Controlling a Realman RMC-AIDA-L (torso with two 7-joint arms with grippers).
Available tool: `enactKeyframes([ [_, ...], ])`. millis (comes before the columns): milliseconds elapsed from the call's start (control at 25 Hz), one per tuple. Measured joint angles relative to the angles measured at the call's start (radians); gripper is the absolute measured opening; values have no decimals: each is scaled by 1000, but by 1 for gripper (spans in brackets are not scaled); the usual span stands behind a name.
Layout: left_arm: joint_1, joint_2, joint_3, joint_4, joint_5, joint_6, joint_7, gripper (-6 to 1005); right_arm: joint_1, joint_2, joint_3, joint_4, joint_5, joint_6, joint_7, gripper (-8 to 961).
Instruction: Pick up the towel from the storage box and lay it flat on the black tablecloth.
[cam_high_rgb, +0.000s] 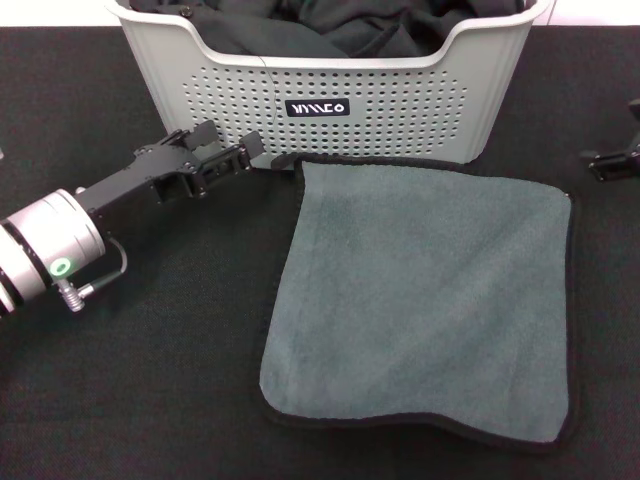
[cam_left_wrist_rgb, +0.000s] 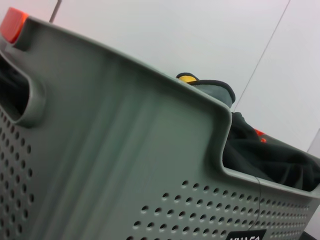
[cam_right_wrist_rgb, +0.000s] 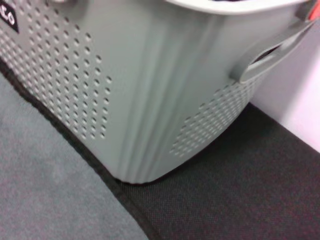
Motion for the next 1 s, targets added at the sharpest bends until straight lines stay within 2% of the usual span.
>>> enactKeyframes([
  [200, 3, 0, 0, 1, 0, 28, 18, 883, -35, -1, 7, -7, 96, -18, -52, 875],
  [360, 28, 0, 1, 1, 1, 141, 110, 883, -70, -1, 10, 11, 274, -18, -174, 875],
  [680, 90, -3, 0, -2, -25, 402, 329, 881, -88, 3, -16, 194, 712, 22, -509, 875],
  [760, 98, -4, 0, -4, -35, 435, 378, 881, -88, 3, -45, 244, 799, 20, -596, 875],
  [880, 97, -4, 0, -7, -38, 468, 415, 881, -85, 4, -71, 269, 847, 15, -646, 875],
  [1000, 92, -4, 0, -2, -45, 474, 432, 880, -84, 6, -132, 320, 981, 9, -793, 874],
])
